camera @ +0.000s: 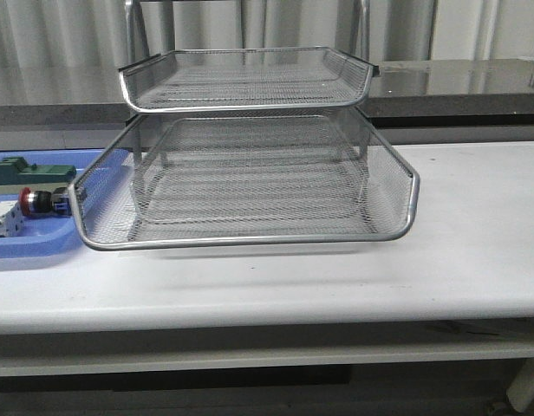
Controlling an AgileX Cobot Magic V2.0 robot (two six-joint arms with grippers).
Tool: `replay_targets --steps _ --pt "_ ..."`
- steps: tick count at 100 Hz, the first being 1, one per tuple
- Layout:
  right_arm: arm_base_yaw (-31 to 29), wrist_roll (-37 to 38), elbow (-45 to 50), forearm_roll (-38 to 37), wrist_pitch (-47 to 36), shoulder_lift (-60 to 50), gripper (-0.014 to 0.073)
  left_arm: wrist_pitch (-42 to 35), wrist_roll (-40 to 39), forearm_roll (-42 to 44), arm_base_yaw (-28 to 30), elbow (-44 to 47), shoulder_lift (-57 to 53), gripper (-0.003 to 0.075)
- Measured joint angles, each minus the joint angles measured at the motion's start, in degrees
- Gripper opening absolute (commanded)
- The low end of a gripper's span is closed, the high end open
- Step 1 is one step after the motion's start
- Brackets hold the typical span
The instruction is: Place button on rack with both arms
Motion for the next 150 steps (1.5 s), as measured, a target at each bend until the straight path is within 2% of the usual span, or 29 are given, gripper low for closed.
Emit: replay_targets --steps 19,28,42,61,71,150 --pt "0.0 2.53 0.0 -3.22 2.45 -5.69 0.044 0.0 0.0 0.0 0.0 0.0 0.0 -0.0021" --pt "0.0 3.25 0.0 -3.74 2.84 -7.74 0.0397 0.0 0.0 0.0 0.0 0.0 0.0 -0.0021" --pt "0.0 3.25 0.0 -3.74 2.97 -9.16 0.0255 0.0 0.0 0.0 0.0 0.0 0.0 -0.0021" --pt "0.0 3.25 0.0 -3.76 3.05 -9.26 0.0011 0.0 0.0 0.0 0.0 0.0 0.0 -0.0021" --pt "0.0 3.25 0.0 -3.76 3.05 -9.26 -0.0074 0.0 0.0 0.0 0.0 0.0 0.0 -0.0021" --pt "0.0 3.25 0.0 -3.86 3.05 -9.26 -0.0068 0.0 0.0 0.0 0.0 0.0 0.0 -0.0021"
